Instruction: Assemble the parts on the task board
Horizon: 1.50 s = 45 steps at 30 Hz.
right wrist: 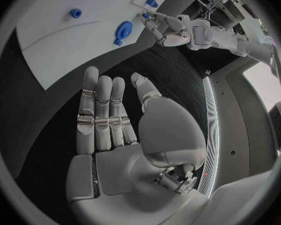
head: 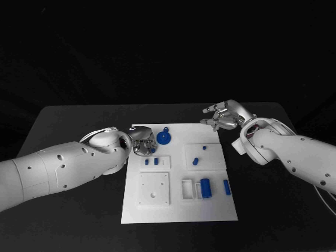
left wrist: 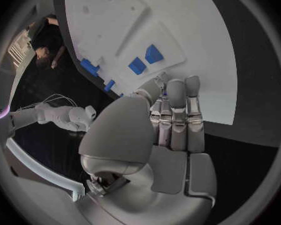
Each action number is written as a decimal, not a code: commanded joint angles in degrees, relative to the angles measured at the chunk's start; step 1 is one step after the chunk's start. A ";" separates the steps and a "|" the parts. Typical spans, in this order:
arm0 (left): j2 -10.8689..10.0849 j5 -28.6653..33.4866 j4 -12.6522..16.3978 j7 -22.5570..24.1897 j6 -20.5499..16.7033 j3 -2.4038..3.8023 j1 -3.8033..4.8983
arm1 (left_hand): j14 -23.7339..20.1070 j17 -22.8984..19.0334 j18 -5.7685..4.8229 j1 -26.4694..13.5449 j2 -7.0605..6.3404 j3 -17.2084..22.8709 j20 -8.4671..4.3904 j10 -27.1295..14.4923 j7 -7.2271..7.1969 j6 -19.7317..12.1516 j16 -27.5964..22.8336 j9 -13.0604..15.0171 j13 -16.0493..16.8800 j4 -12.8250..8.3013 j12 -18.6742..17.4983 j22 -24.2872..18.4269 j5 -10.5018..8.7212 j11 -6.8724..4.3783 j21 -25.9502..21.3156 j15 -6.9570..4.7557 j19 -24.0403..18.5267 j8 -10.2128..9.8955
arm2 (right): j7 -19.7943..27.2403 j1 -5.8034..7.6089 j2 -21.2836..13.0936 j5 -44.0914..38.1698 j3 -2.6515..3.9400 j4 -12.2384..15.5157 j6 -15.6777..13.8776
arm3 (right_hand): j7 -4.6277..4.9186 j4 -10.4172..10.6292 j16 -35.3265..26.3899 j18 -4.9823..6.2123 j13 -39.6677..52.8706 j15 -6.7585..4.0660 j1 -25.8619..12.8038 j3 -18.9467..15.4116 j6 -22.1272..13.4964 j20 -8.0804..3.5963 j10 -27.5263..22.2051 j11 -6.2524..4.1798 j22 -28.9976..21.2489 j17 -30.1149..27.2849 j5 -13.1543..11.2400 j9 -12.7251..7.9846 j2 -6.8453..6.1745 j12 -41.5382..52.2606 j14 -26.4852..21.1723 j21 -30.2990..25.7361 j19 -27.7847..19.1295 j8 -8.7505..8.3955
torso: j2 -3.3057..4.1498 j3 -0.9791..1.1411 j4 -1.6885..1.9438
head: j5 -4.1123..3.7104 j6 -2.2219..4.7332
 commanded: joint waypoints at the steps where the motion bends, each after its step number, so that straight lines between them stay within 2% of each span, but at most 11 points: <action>1: -0.06 -0.10 0.25 0.36 0.44 -0.06 -0.07 | -0.34 -0.10 0.43 -0.06 -0.68 -0.10 -0.02 -0.16 -0.34 -1.25 -0.17 -0.05 0.07 -0.25 0.28 1.17 -0.69 -0.04 -0.08 -0.20 -0.32 -0.33 | 0.58 -0.04 0.02 -0.07 0.01 0.08 0.77 | 0.31 -0.15 0.35 -1.05 -0.32 -0.09 0.33 -0.05 0.83 0.14 -0.90 -0.50 -0.48 -0.34 0.17 0.08 -0.20 0.32 -0.49 0.55 0.08 -0.02 | 0.02 -0.02 0.03 | 0.03 -0.03; 10: -0.37 -0.05 0.32 0.25 -0.58 -0.06 -0.07 | -0.88 -0.29 0.29 0.52 -1.47 -0.18 0.04 -0.66 -1.42 -5.09 -0.52 -0.02 0.06 -0.66 0.27 1.25 -0.96 0.17 -0.48 -0.04 -0.70 -0.27 | 0.57 -0.05 0.03 -0.07 0.01 -0.03 0.71 | 0.32 -0.18 0.35 -1.05 -0.36 -0.07 0.39 -0.03 0.74 0.15 -0.95 -0.48 -0.56 -0.39 0.19 0.08 -0.21 0.31 -0.55 0.57 0.04 -0.02 | 0.02 -0.05 0.00 | 0.15 -0.06; 18: -0.83 -0.13 0.08 -0.31 -2.00 -0.05 -0.07 | -0.98 -0.30 0.37 0.80 -1.63 -0.32 0.11 -0.93 -1.37 -6.32 -0.41 -0.02 0.06 -0.67 0.28 1.28 -1.02 0.34 -0.35 0.05 -0.74 -0.29 | 0.51 -0.06 0.01 -0.07 0.01 -0.17 0.93 | 0.37 -0.18 0.32 -1.09 -0.45 0.00 0.47 -0.03 0.56 0.22 -1.19 -0.40 -0.72 -0.47 0.08 0.08 -0.35 0.23 -0.73 0.52 -0.20 -0.03 | 0.01 0.01 -0.04 | 0.21 0.04; 22: -1.29 -0.15 -0.15 -0.30 -3.80 -0.03 -0.07 | -0.93 -0.29 0.45 0.99 -1.72 -0.32 0.14 -1.06 -1.32 -6.84 -0.33 -0.02 0.06 -0.72 0.28 1.30 -0.93 0.42 -0.22 0.10 -0.72 -0.29 | 0.57 -0.08 0.01 -0.07 0.01 -0.32 1.39 | 0.59 -0.22 -0.78 -1.32 -1.08 0.57 0.75 0.18 0.06 0.69 -2.83 0.05 -1.30 -1.08 -0.11 0.06 -0.37 -0.89 -2.43 -0.30 -1.79 -0.04 | 0.02 0.05 -0.03 | 0.20 0.13; 26: -1.93 0.48 -0.40 0.12 -5.91 0.09 -0.06 | -1.64 -0.58 0.58 1.07 -2.02 -0.12 0.34 -2.46 -0.88 -6.79 -0.93 0.01 0.03 -0.76 0.26 1.29 -0.62 0.98 -0.30 0.43 -1.32 -0.20 | 0.64 -0.20 -0.05 -0.08 0.01 -0.44 2.74 | 1.03 -0.68 -5.70 -1.42 -7.59 1.91 1.23 1.27 0.15 1.99 -4.12 1.00 -4.86 -5.99 -0.52 0.06 -0.11 -8.15 -5.07 -0.75 -6.27 -0.05 | -0.02 0.05 0.00 | 0.27 0.29; 27: -2.13 0.82 -0.45 0.30 -6.47 0.13 -0.05 | -1.70 -0.66 0.67 1.12 -1.99 0.07 0.41 -2.60 -0.55 -6.35 -1.05 0.01 0.04 -0.77 0.27 1.33 -0.58 1.05 -0.29 0.48 -1.48 -0.19 | 0.69 -0.24 -0.09 -0.14 0.01 -0.43 3.18 | 1.23 -1.23 -7.93 -1.23 -13.51 2.56 1.51 2.73 0.58 2.59 -2.14 1.54 -6.87 -9.01 -0.98 0.01 0.51 -14.99 -5.42 -0.54 -7.91 -0.13 | -0.02 0.04 -0.01 | 0.27 0.31; 29: -2.51 2.02 -0.52 0.73 -7.58 0.22 -0.04 | -2.11 -0.96 0.82 1.11 -2.07 0.47 0.54 -2.72 0.06 -5.41 -1.62 0.00 0.04 -0.83 0.27 1.35 -0.51 1.16 -0.19 0.58 -1.85 -0.21 | 0.83 -0.32 -0.17 -0.18 0.01 -0.42 4.13 | 1.30 -1.79 -8.74 -0.96 -17.82 2.72 1.27 3.64 1.21 2.74 -2.13 2.12 -7.94 -10.81 -1.36 0.07 0.25 -20.48 -5.29 -0.46 -7.78 -0.01 | -0.01 0.04 -0.02 | 0.26 0.40; 31: -2.99 4.75 -0.60 1.47 -8.97 0.45 -0.02 | -3.25 -1.93 0.90 1.07 -2.19 0.97 0.79 -3.34 0.58 -4.29 -3.71 -0.02 0.04 -0.91 0.28 1.32 -0.42 1.46 -0.58 0.83 -3.04 -0.24 | 1.02 -0.40 -0.31 -0.21 0.01 -0.44 5.50 | 1.69 -2.79 -8.41 0.08 -24.69 3.18 0.90 6.36 2.04 2.91 -1.83 3.59 -8.21 -12.45 -1.85 -0.05 0.45 -29.21 -3.97 0.44 -6.74 -0.30 | -0.01 0.05 -0.03 | 0.25 0.57; 34: -3.73 10.24 -0.56 2.71 -10.90 1.00 0.02 | -5.26 -3.42 0.75 0.70 -2.18 1.29 1.16 -3.49 1.69 -2.21 -7.16 0.06 0.03 -0.75 0.28 0.99 0.14 1.77 -1.91 1.14 -5.19 -0.07 | 1.18 -0.53 -0.55 -0.77 0.01 -0.68 7.43 | 1.53 -4.43 -7.38 0.84 -24.98 2.83 0.56 9.39 3.61 2.83 -1.03 4.08 -7.14 -13.74 -2.34 0.06 -0.01 -35.44 -2.90 1.97 -6.24 -0.03 | -0.08 0.05 -0.03 | 0.23 0.82; 38: -5.11 22.28 0.06 4.20 -13.06 1.77 0.24 | -4.27 -5.40 0.44 -0.08 -2.08 0.88 1.36 -2.99 1.99 -1.18 -12.17 0.05 0.03 -0.25 0.27 0.07 0.08 1.72 -4.41 1.23 -5.46 -0.20 | 1.18 -0.88 -1.01 -5.38 0.00 -1.06 10.00 | 0.61 -6.30 -4.45 1.47 -25.06 1.50 1.22 12.47 6.78 1.60 1.94 3.22 -3.64 -13.51 -3.34 0.38 0.23 -37.37 0.37 5.94 -4.25 0.22 | -0.13 0.05 -0.01 | 0.15 1.29; 45: -7.60 39.86 2.28 9.57 -14.35 2.14 0.84 | -4.26 -6.56 -0.14 -1.07 -1.60 0.16 1.59 -2.53 2.00 -0.68 -17.11 0.05 0.04 0.40 0.28 -1.38 0.02 1.62 -8.30 1.43 -5.40 -0.19 | 0.23 -1.86 -1.82 -15.71 -0.08 -0.52 13.38 | -0.24 -8.24 -0.87 1.57 -25.02 0.55 0.92 15.24 9.74 0.61 4.41 2.32 4.10 -12.82 -4.52 0.38 -0.01 -37.46 1.86 12.36 -5.87 0.00 | -0.15 0.02 -0.05 | -0.73 2.13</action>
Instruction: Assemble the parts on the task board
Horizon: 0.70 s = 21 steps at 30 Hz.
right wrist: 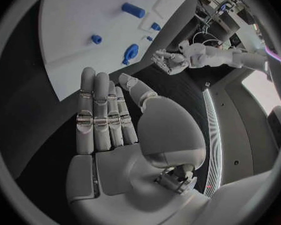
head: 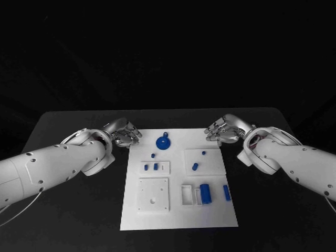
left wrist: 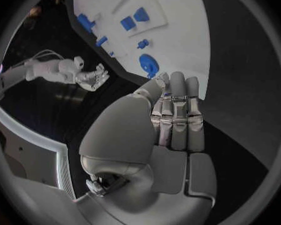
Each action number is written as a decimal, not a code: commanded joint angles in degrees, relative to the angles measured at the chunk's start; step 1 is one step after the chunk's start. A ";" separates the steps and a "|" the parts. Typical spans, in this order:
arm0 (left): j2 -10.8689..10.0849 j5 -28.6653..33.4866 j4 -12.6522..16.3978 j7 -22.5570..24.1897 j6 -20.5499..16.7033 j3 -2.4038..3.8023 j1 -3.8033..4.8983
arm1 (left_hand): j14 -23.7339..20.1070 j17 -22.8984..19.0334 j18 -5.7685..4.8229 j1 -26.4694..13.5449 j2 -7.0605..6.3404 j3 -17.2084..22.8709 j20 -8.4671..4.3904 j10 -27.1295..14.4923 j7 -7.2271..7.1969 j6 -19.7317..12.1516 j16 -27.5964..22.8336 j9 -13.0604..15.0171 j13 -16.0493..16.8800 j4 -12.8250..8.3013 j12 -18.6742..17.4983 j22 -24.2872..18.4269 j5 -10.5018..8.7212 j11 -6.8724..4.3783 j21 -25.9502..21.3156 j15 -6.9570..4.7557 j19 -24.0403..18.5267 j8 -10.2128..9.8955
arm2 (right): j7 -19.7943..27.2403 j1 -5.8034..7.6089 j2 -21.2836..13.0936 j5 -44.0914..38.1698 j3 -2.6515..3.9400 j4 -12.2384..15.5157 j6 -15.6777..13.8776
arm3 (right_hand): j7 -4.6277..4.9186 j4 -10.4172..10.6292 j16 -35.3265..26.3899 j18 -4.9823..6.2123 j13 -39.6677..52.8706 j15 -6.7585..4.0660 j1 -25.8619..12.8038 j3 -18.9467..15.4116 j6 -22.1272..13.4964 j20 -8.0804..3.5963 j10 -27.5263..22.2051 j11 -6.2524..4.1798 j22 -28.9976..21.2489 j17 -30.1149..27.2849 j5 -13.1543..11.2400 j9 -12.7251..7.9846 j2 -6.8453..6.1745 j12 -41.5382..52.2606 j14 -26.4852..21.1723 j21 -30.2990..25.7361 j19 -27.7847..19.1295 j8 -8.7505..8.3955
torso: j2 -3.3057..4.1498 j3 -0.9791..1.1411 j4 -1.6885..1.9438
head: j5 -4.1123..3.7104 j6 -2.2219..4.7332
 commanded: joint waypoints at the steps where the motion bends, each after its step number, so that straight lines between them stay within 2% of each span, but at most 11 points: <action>1: -0.80 17.23 1.34 6.82 -2.85 0.09 0.21 | -0.49 -0.91 -0.36 -0.72 0.15 -0.24 0.23 0.28 0.11 0.49 -2.75 0.05 0.03 0.34 0.28 -0.86 0.00 0.07 -1.75 0.36 -0.34 -0.21 | -0.45 -0.56 -0.22 -10.70 -0.06 0.61 4.89 | -0.12 -0.09 0.73 0.53 -0.03 -0.05 -0.48 0.71 0.79 0.09 0.49 -0.13 2.28 0.04 -0.69 -0.05 -0.09 -0.32 0.30 1.63 -1.34 -0.15 | -0.01 -0.04 -0.06 | -0.45 0.47; 3: -1.46 20.59 2.20 8.95 -2.72 0.11 0.27 | -2.20 -2.52 -0.70 -1.09 0.13 -0.27 0.73 0.02 0.16 0.47 -6.85 0.05 0.01 0.56 0.25 -2.10 -0.04 0.27 -3.83 0.92 -1.77 -0.23 | -1.10 -0.96 -0.34 -13.67 -0.09 0.97 5.37 | -0.22 -0.05 0.93 0.63 -0.04 -0.01 -0.67 0.95 1.15 0.17 0.29 -0.11 3.24 -0.18 -1.37 -0.09 -0.19 -0.34 0.21 2.25 -1.87 -0.15 | -0.02 -0.03 -0.06 | -0.59 0.50; 4: -1.78 22.25 2.65 10.07 -2.58 0.12 0.30 | -0.94 -4.71 -0.88 -1.32 0.55 -0.12 1.34 -0.26 0.37 0.22 -11.99 0.01 0.04 0.90 0.34 -4.24 -0.19 0.59 -6.57 1.33 -2.82 -0.32 | -1.51 -1.18 -0.37 -15.13 -0.11 1.15 5.51 | -0.27 0.01 0.98 0.65 -0.06 0.03 -0.85 0.93 1.36 0.21 -0.09 -0.02 3.34 -0.22 -1.59 -0.08 -0.31 -0.36 0.23 2.31 -1.91 -0.12 | 0.01 -0.04 -0.04 | -0.60 0.53; 6: -2.34 25.06 3.47 12.10 -2.12 0.13 0.33 | -2.17 -7.62 -1.14 -1.42 0.17 -0.19 2.12 -0.96 0.36 0.27 -19.86 0.04 -0.02 0.88 0.21 -6.70 -0.02 0.80 -9.51 2.47 -3.52 -0.25 | -2.43 -1.62 -0.31 -17.87 -0.19 1.41 5.15 | -0.26 0.15 1.06 0.71 -0.08 0.21 -1.18 0.93 1.45 0.33 -1.41 0.32 3.41 -0.33 -2.16 -0.12 -0.53 -0.37 0.24 2.32 -1.98 -0.18 | 0.04 -0.06 -0.04 | -0.60 0.71; 7: -2.57 26.16 3.84 12.98 -1.88 0.13 0.34 | 5.36 -11.19 -0.53 -1.22 0.18 -0.89 2.98 -1.18 0.58 0.03 -33.35 0.05 0.03 0.90 0.25 -11.50 -0.17 0.78 -13.70 2.79 -1.04 -0.19 | -2.91 -1.85 -0.22 -19.08 -0.25 1.49 4.68 | -0.16 0.24 1.10 0.76 -0.08 0.37 -1.45 0.86 1.10 0.46 -2.47 0.60 3.36 -0.40 -2.86 -0.20 -0.84 -0.32 0.23 2.26 -1.99 -0.24 | 0.09 -0.08 -0.03 | -0.61 0.76; 10: -3.05 28.11 4.71 14.85 -1.58 0.14 0.36 | 2.35 -10.67 -1.17 -1.41 0.29 -0.97 3.49 -1.89 0.43 0.29 -36.63 0.05 -0.03 1.04 0.21 -12.62 0.07 1.38 -13.60 3.87 -3.94 -0.22 | -4.18 -2.42 0.18 -21.83 -0.50 1.62 3.05 | 0.26 0.41 1.22 1.06 -0.08 0.78 -1.53 0.74 -0.21 0.90 -4.59 1.27 2.99 -0.58 -4.15 -0.29 -1.79 -0.34 0.11 1.94 -1.90 -0.21 | 0.15 -0.11 -0.02 | -0.53 0.72; 11: -3.25 28.95 5.13 15.71 -1.53 0.14 0.36 | 1.70 -10.61 -1.20 -1.49 0.34 -0.91 3.92 -2.57 0.48 0.13 -38.39 0.05 -0.02 1.08 0.23 -13.61 0.07 1.64 -13.52 4.37 -4.98 -0.21 | -4.96 -2.75 0.48 -23.30 -0.65 1.74 2.12 | 0.35 1.03 1.48 1.37 -0.07 0.97 -1.24 0.54 -0.71 1.31 -5.08 1.43 2.35 -0.81 -5.04 -0.25 -2.57 -0.34 0.20 1.46 -1.60 -0.16 | 0.16 -0.10 0.02 | -0.48 0.70; 13: -3.43 29.86 5.52 16.44 -1.54 0.14 0.36 | 2.93 -10.12 -0.80 -1.34 0.53 -0.91 4.48 -2.81 0.54 -0.01 -42.06 0.05 0.01 0.94 0.29 -16.13 0.13 1.74 -13.58 4.64 -5.25 -0.23 | -5.90 -3.14 0.83 -25.03 -0.80 1.95 1.20 | 0.35 1.36 1.62 1.45 -0.08 0.98 -1.01 0.55 -0.80 1.39 -5.09 1.41 2.02 -0.96 -5.86 -0.26 -3.10 -0.37 0.16 1.23 -1.44 -0.19 | 0.17 -0.09 0.10 | -0.43 0.62; 18: -3.68 31.10 5.99 17.25 -1.58 0.13 0.36 | 3.65 -9.78 -0.80 -1.47 0.47 -1.23 4.40 -2.85 0.52 0.08 -43.25 0.06 -0.01 0.91 0.24 -17.14 0.12 1.74 -13.32 4.59 -4.91 -0.20 | -7.82 -3.76 1.30 -28.19 -1.01 2.45 -0.53 | 0.21 2.01 2.21 1.45 -0.08 0.88 -0.92 1.72 -0.46 1.30 -4.51 1.23 1.69 -1.02 -7.21 -0.25 -3.83 -0.36 0.30 1.15 -0.94 -0.19 | 0.19 -0.11 0.11 | -0.22 0.26; 19: -3.73 31.29 6.05 17.37 -1.59 0.13 0.36 | 4.01 -9.48 -0.86 -1.55 0.49 -1.47 4.37 -2.89 0.55 0.03 -43.94 0.06 -0.02 0.89 0.23 -18.02 0.11 1.79 -13.26 4.59 -4.71 -0.19 | -8.27 -3.86 1.38 -28.88 -1.07 2.53 -0.99 | 0.22 2.89 2.63 1.43 -0.07 0.86 -0.95 3.57 -0.40 1.24 -4.44 1.22 1.44 -1.17 -7.33 -0.25 -4.85 -0.36 0.19 1.09 -0.67 -0.19 | 0.17 -0.12 0.04 | -0.16 0.20; 21: -3.79 31.62 6.14 17.54 -1.68 0.13 0.36 | 3.97 -9.48 -0.85 -1.57 0.48 -1.49 4.37 -2.98 0.54 0.05 -43.96 0.06 -0.02 0.89 0.22 -18.06 0.10 1.82 -13.25 4.61 -4.70 -0.18 | -9.22 -4.00 1.54 -30.11 -1.20 2.66 -2.11 | 0.19 3.04 2.75 1.49 -0.08 0.80 -0.68 4.46 -0.27 1.18 -4.28 1.17 1.56 -1.22 -8.77 -0.25 -5.07 -0.36 0.25 1.27 -0.55 -0.19 | 0.16 -0.16 -0.01 | -0.13 0.12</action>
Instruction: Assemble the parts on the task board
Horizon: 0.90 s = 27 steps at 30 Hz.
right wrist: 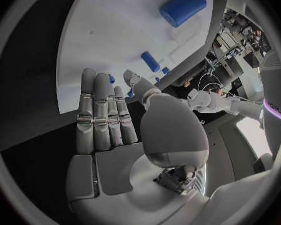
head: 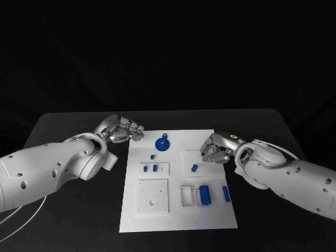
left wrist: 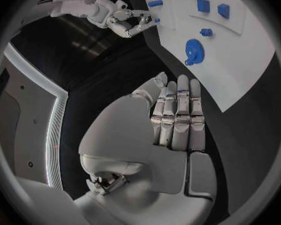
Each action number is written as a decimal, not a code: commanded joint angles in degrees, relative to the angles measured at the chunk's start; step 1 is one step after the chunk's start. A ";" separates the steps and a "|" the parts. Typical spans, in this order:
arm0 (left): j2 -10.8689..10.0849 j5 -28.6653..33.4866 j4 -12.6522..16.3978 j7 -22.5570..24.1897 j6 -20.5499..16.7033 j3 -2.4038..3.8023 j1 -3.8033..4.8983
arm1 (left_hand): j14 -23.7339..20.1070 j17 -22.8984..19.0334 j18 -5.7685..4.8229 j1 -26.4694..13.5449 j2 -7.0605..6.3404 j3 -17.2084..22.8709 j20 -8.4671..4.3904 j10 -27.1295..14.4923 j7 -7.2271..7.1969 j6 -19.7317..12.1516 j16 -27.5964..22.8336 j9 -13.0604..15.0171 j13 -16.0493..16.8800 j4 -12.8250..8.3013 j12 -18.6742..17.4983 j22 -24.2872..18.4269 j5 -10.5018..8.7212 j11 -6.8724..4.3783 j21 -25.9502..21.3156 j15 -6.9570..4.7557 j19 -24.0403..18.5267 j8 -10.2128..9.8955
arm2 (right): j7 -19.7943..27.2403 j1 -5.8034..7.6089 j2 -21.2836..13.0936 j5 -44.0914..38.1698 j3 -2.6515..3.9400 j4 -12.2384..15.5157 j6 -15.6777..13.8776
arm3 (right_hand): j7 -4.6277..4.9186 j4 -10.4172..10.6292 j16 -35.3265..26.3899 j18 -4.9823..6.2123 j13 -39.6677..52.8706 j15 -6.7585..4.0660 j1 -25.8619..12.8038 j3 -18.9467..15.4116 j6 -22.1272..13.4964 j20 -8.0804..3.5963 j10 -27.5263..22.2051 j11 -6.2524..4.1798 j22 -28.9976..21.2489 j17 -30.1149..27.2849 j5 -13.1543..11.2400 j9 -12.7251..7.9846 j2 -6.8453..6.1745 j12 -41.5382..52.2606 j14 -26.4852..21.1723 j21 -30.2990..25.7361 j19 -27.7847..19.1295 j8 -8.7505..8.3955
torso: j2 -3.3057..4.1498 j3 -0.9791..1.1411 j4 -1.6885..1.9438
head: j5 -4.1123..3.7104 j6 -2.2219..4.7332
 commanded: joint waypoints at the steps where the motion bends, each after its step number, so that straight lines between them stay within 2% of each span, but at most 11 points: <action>1: -0.06 3.52 0.35 3.14 -0.47 0.05 0.08 | 0.17 0.07 -0.24 -0.56 0.00 -0.23 0.09 -0.45 0.14 0.05 -0.20 0.04 -0.02 0.02 0.22 -0.19 0.10 0.03 0.16 0.01 0.42 -0.07 | -3.99 -0.42 0.28 -6.56 -0.31 0.27 -3.29 | -0.24 0.39 0.28 0.36 -0.03 0.11 0.09 1.46 0.18 0.07 0.37 -0.01 0.10 -0.08 -1.30 0.00 -0.77 -0.13 0.08 -0.10 0.52 -0.19 | 0.00 -0.06 -0.10 | 0.14 -0.26; 3: -0.12 3.77 0.41 3.20 -0.54 0.05 0.08 | 0.17 0.28 -0.25 -0.63 0.06 -0.33 0.09 -0.55 0.17 -0.04 -0.16 0.03 -0.01 0.01 0.23 -0.91 0.11 0.06 0.20 0.00 0.56 -0.10 | -4.75 -0.52 0.46 -7.48 -0.41 0.34 -4.38 | -0.17 0.68 0.37 0.43 -0.02 0.07 0.13 3.51 0.15 0.03 0.40 0.02 0.36 -0.15 -3.23 -0.01 -1.56 -0.11 0.14 0.18 0.56 -0.20 | 0.01 -0.03 -0.05 | 0.15 -0.35; 8: -0.24 4.10 0.50 3.20 -0.63 0.05 0.08 | 0.14 0.39 -0.27 -0.69 0.07 -0.39 0.10 -0.65 0.18 -0.07 -0.17 0.03 -0.01 0.04 0.24 -1.32 0.05 0.09 0.21 0.02 0.64 -0.09 | -5.66 -0.67 0.76 -8.46 -0.54 0.41 -6.24 | -0.23 2.43 0.74 0.56 -0.03 0.01 0.24 6.66 0.22 -0.02 0.51 -0.03 0.88 -0.22 -4.31 0.01 -3.36 -0.13 0.42 0.75 0.65 -0.17 | 0.01 0.03 -0.04 | 0.13 -0.49; 10: -0.28 4.20 0.51 3.19 -0.66 0.05 0.08 | 0.18 0.49 -0.27 -0.69 0.05 -0.45 0.07 -0.58 0.15 -0.09 -0.16 0.04 -0.01 0.04 0.23 -1.65 0.00 0.06 0.22 -0.01 0.73 -0.08 | -5.77 -0.70 0.82 -8.63 -0.56 0.42 -6.71 | -0.23 2.93 0.84 0.59 -0.03 -0.04 0.46 7.01 0.28 -0.06 0.59 -0.05 1.00 -0.23 -4.38 0.01 -3.59 -0.14 0.49 0.90 0.71 -0.18 | 0.02 0.03 -0.05 | 0.13 -0.54; 17: -0.31 4.35 0.50 3.04 -0.53 0.05 0.08 | 0.22 0.55 -0.27 -0.71 0.13 -0.48 0.06 -0.53 0.15 -0.08 -0.15 0.03 -0.01 0.09 0.24 -1.84 -0.02 0.04 0.25 -0.02 0.84 -0.09 | -6.02 -0.74 0.93 -8.81 -0.60 0.32 -6.87 | -0.40 3.61 1.17 0.54 -0.02 -0.19 0.71 8.71 0.88 -0.25 1.42 -0.29 1.82 -0.03 -5.02 0.03 -3.90 -0.13 0.46 1.53 0.45 -0.17 | -0.01 0.04 -0.10 | 0.12 -0.57; 21: -0.30 4.38 0.49 2.90 -0.67 0.05 0.08 | 0.27 0.59 -0.26 -0.70 0.15 -0.50 0.04 -0.46 0.16 -0.09 -0.14 0.03 -0.01 0.10 0.25 -1.91 0.00 0.03 0.26 -0.04 0.90 -0.09 | -6.15 -0.75 1.15 -8.81 -0.69 0.06 -6.12 | -0.56 3.90 1.25 0.53 -0.03 -0.27 0.75 9.00 1.39 -0.29 1.94 -0.46 1.97 0.02 -5.16 0.06 -3.49 -0.14 0.48 1.63 0.41 -0.15 | -0.01 0.05 -0.07 | 0.09 -0.64; 27: -0.37 4.39 0.47 2.76 -0.67 0.05 0.08 | 0.30 0.62 -0.28 -0.63 0.14 -0.53 0.02 -0.40 0.15 -0.08 -0.14 0.04 -0.01 0.05 0.24 -1.94 0.04 0.01 0.28 -0.07 0.91 -0.08 | -6.19 -0.82 1.60 -8.85 -1.22 -0.38 -5.16 | -0.80 4.32 1.57 0.47 -0.03 -0.42 0.72 9.44 2.29 -0.44 2.55 -0.68 2.41 0.24 -4.87 0.04 -3.09 -0.13 0.66 1.97 0.43 -0.15 | 0.02 0.06 -0.07 | 0.06 -0.71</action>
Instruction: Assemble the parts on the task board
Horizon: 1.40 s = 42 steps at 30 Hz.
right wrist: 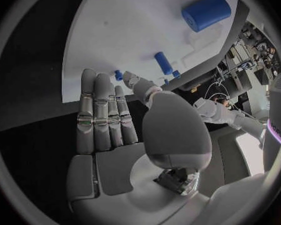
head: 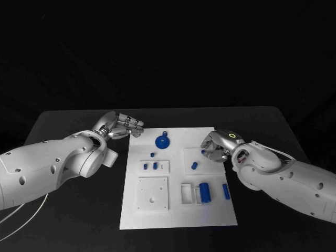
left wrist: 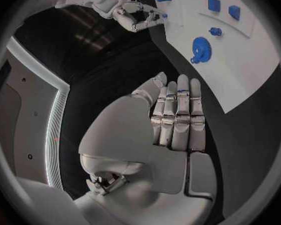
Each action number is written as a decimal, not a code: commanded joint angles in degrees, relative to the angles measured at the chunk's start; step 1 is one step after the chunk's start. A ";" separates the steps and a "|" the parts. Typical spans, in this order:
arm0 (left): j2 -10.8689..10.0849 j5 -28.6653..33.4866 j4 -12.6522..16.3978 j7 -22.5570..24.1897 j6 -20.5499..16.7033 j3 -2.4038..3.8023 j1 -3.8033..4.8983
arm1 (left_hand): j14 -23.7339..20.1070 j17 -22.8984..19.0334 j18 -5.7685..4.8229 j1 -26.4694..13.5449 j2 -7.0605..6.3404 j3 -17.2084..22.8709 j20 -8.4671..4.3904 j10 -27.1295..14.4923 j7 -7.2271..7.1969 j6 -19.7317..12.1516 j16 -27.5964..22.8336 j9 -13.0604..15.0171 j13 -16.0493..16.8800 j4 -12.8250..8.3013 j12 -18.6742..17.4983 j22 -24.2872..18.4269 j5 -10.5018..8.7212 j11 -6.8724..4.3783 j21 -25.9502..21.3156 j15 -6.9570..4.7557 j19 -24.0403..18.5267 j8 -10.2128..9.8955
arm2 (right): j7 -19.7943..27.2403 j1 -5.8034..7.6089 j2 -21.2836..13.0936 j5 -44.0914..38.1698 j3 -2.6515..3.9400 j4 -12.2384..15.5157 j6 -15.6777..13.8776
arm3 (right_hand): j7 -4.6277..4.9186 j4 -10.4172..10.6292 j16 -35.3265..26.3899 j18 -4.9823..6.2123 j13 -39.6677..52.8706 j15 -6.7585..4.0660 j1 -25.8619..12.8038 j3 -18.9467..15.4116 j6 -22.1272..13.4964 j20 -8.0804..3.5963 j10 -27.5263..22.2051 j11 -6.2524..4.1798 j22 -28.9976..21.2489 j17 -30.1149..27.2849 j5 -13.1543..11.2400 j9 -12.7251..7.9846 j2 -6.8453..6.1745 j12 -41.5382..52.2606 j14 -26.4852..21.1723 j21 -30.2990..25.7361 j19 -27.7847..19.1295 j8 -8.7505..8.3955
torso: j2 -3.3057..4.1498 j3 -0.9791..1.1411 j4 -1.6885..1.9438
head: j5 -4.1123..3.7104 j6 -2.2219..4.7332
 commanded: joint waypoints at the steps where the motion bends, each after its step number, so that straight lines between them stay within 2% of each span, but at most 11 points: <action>1: -0.02 0.61 0.14 0.67 -0.36 0.05 0.08 | 0.31 0.05 -0.29 -0.41 -0.08 -0.38 0.02 -0.20 0.15 -0.08 -0.14 0.04 -0.01 -0.09 0.23 -0.08 0.04 -0.19 0.27 -0.07 0.49 -0.08 | -0.55 -0.14 0.28 -1.15 -0.24 -0.18 0.89 | 0.01 0.19 0.42 0.48 -0.01 -0.22 0.04 0.50 0.74 -0.43 0.63 -0.06 0.27 0.18 0.05 0.02 0.57 -0.14 0.45 0.51 -0.05 -0.17 | 0.03 -0.01 0.02 | 0.00 -0.07; 6: -0.05 0.62 0.18 0.60 -0.14 0.05 0.08 | 0.35 0.11 -0.30 -0.35 -0.02 -0.42 -0.02 -0.14 0.13 -0.02 -0.13 0.04 0.00 -0.10 0.25 -0.12 0.07 -0.23 0.29 -0.09 0.52 -0.08 | -0.69 -0.21 0.63 -1.31 -0.59 -0.58 1.72 | -0.17 0.20 0.75 0.40 0.00 -0.39 0.04 1.47 1.53 -0.62 1.32 -0.29 1.04 0.56 -0.37 0.02 0.86 -0.13 0.51 1.04 -0.21 -0.17 | 0.06 -0.06 0.09 | -0.03 -0.24; 13: -0.12 0.62 0.23 0.57 0.04 0.05 0.08 | 0.35 0.11 -0.30 -0.35 -0.02 -0.42 -0.02 -0.14 0.13 -0.02 -0.13 0.04 0.00 -0.10 0.25 -0.12 0.07 -0.23 0.29 -0.09 0.52 -0.08 | -0.84 -0.34 1.16 -1.69 -0.92 -1.11 2.27 | -0.26 0.11 1.00 0.41 0.00 -0.49 -0.01 2.14 1.95 -0.72 1.75 -0.43 1.83 1.08 -0.58 0.02 1.16 -0.14 0.45 1.49 -0.40 -0.17 | -0.01 -0.05 0.00 | 0.11 -0.38; 21: -0.15 0.64 0.24 0.48 0.10 0.05 0.09 | 0.31 0.13 -0.33 -0.42 0.08 -0.48 -0.01 -0.14 0.11 -0.03 -0.15 0.04 0.00 -0.02 0.24 -0.17 0.08 -0.23 0.28 -0.07 0.52 -0.09 | -1.34 -0.40 1.57 -1.99 -1.06 -1.28 1.44 | -0.38 -0.11 1.50 0.57 0.01 -0.79 0.07 5.34 2.89 -1.02 2.80 -0.76 3.66 2.03 -2.71 0.07 2.03 -0.13 0.75 2.71 -0.56 -0.13 | 0.00 -0.06 0.02 | 0.13 -0.35; 24: -0.17 0.65 0.28 0.43 0.16 0.05 0.09 | 0.31 0.13 -0.33 -0.42 0.08 -0.48 -0.01 -0.14 0.11 -0.03 -0.15 0.04 0.00 -0.02 0.24 -0.17 0.08 -0.23 0.28 -0.07 0.52 -0.09 | -1.82 -0.40 1.70 -2.55 -1.09 -1.29 1.51 | -0.50 -0.58 2.32 0.62 0.02 -0.98 0.45 6.30 3.70 -1.23 3.84 -1.02 4.50 3.04 -3.77 0.12 2.40 -0.14 0.76 3.42 -0.44 -0.12 | 0.04 -0.12 0.03 | 0.11 -0.40; 26: -0.19 0.66 0.32 0.38 0.23 0.05 0.09 | 0.31 0.13 -0.33 -0.42 0.08 -0.48 -0.01 -0.14 0.11 -0.03 -0.15 0.04 0.00 -0.02 0.24 -0.17 0.08 -0.23 0.28 -0.07 0.52 -0.09 | -2.19 -0.41 1.73 -3.00 -1.11 -1.27 1.54 | -0.61 -1.14 2.96 0.73 0.07 -1.24 1.00 6.90 4.34 -1.48 4.76 -1.28 5.34 3.84 -3.60 0.16 2.67 -0.09 0.99 4.19 -0.27 -0.06 | 0.04 -0.15 0.04 | 0.07 -0.44; 33: -0.29 0.66 0.40 0.23 0.41 0.05 0.09 | 0.26 0.16 -0.32 -0.36 0.18 -0.51 -0.02 -0.17 0.10 -0.02 -0.16 0.04 -0.01 0.01 0.24 -0.22 0.07 -0.22 0.28 -0.06 0.52 -0.09 | -3.75 -0.41 1.82 -4.87 -1.15 -1.30 1.04 | -1.05 -2.35 4.30 1.03 0.09 -1.67 1.41 9.34 5.88 -1.95 6.74 -1.82 8.32 6.69 -4.39 0.20 3.19 -0.10 1.54 6.60 -0.27 -0.09 | -0.02 -0.11 0.01 | 0.10 -0.52; 36: -0.36 0.66 0.42 0.19 0.42 0.05 0.09 | 0.26 0.16 -0.32 -0.36 0.18 -0.51 -0.02 -0.17 0.10 -0.02 -0.16 0.04 -0.01 0.01 0.24 -0.22 0.07 -0.22 0.28 -0.06 0.52 -0.09 | -4.20 -0.41 1.83 -5.45 -1.16 -1.27 0.33 | -1.20 -2.43 4.51 1.10 0.10 -1.78 1.28 9.99 6.36 -2.04 7.28 -1.98 9.04 8.02 -4.53 0.22 3.08 -0.10 1.68 7.06 -0.15 -0.10 | -0.03 -0.11 0.03 | 0.14 -0.51; 42: -0.45 0.66 0.39 0.25 0.43 0.05 0.09 | 0.23 0.17 -0.32 -0.23 0.22 -0.53 -0.03 -0.15 0.09 0.00 -0.16 0.04 0.00 -0.06 0.25 -0.20 0.07 -0.23 0.30 -0.07 0.49 -0.09 | -4.66 -0.42 1.84 -6.07 -1.17 -0.98 -3.27 | -1.47 -2.31 3.98 1.12 0.10 -2.01 0.97 11.13 7.15 -2.25 8.21 -2.26 9.89 10.40 -4.36 0.27 2.42 -0.09 2.48 6.62 0.88 -0.10 | -0.07 -0.08 -0.01 | 0.15 -0.35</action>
